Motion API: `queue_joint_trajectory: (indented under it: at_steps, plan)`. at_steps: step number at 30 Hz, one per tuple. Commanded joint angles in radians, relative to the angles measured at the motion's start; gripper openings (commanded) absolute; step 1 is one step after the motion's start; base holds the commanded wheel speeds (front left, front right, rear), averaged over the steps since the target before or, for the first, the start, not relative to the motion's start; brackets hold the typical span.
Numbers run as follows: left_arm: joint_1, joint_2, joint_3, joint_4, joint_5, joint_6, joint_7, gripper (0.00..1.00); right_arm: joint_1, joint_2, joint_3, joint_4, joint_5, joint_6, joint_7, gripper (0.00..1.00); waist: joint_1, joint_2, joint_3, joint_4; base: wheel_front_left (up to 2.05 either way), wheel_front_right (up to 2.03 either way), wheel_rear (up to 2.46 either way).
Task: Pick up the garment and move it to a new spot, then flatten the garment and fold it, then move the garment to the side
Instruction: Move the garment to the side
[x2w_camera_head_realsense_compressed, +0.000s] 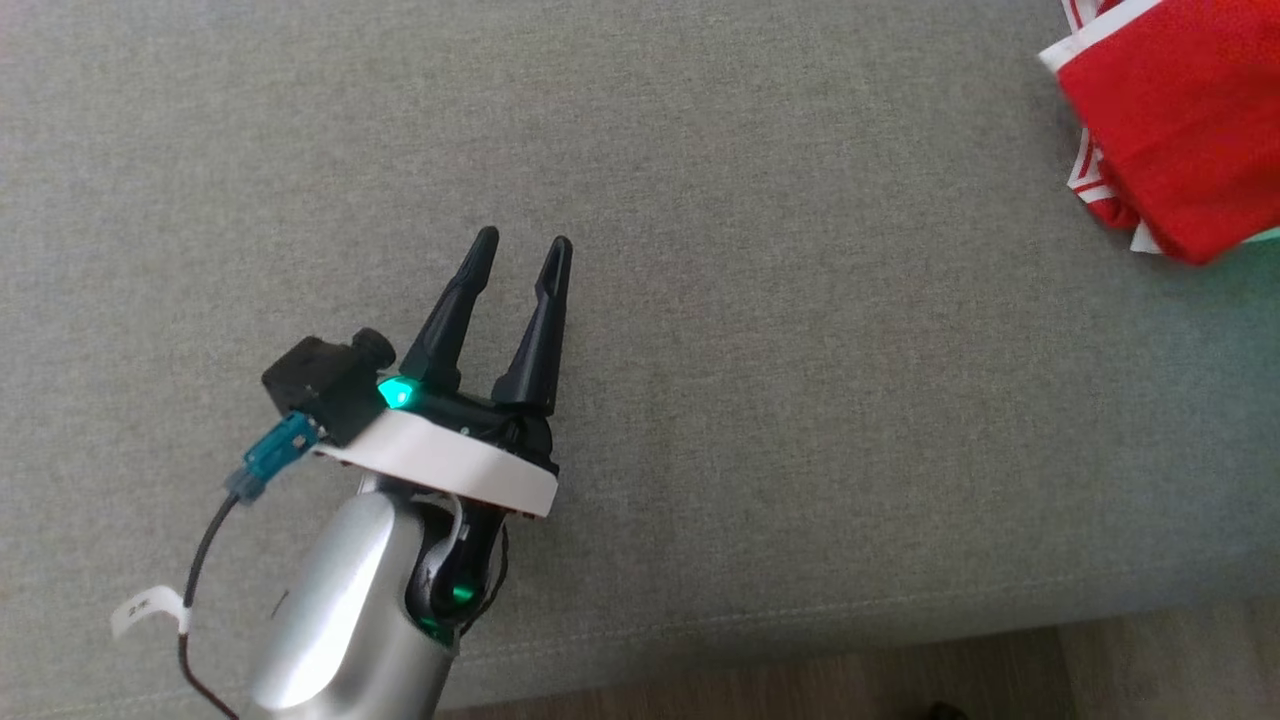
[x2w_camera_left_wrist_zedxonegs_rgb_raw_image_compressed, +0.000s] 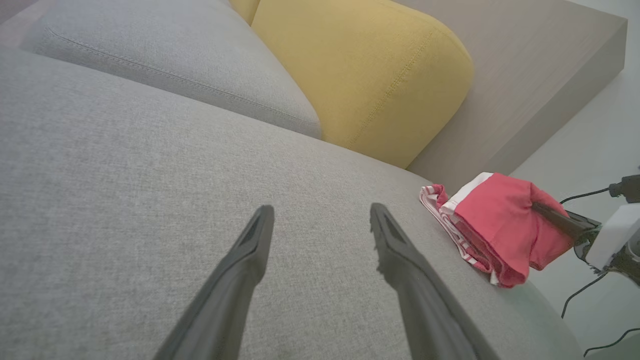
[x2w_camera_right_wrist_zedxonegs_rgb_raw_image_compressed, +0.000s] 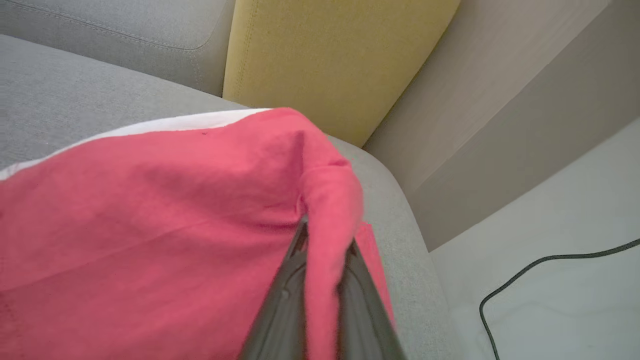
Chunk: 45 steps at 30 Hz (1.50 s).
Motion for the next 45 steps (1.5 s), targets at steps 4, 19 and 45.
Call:
queue_joint_trajectory:
  at_steps: [4, 19, 45]
  plan:
    - [-0.041, 0.008, 0.037, -0.027, 0.011, -0.006, -0.005, 1.00, 0.023, 0.009, -0.013, -0.047, -0.030, -0.001, 0.019, 0.00, 0.0000, 0.0000, 0.015, -0.005, 0.00, 0.00, 0.00]
    - [-0.028, 0.008, 0.046, -0.012, -0.015, -0.004, -0.005, 1.00, 0.032, 0.072, -0.114, -0.154, -0.115, -0.001, 0.058, 1.00, 0.0000, 0.0000, -0.046, 0.014, 0.00, 0.00, 0.00]
    - [0.120, 0.008, 0.087, -0.022, -0.065, 0.041, -0.005, 1.00, 0.404, 0.377, -0.009, -0.462, 0.060, -0.001, -0.181, 1.00, 0.0000, 0.0000, -0.333, 0.157, 0.00, 0.00, 0.00]
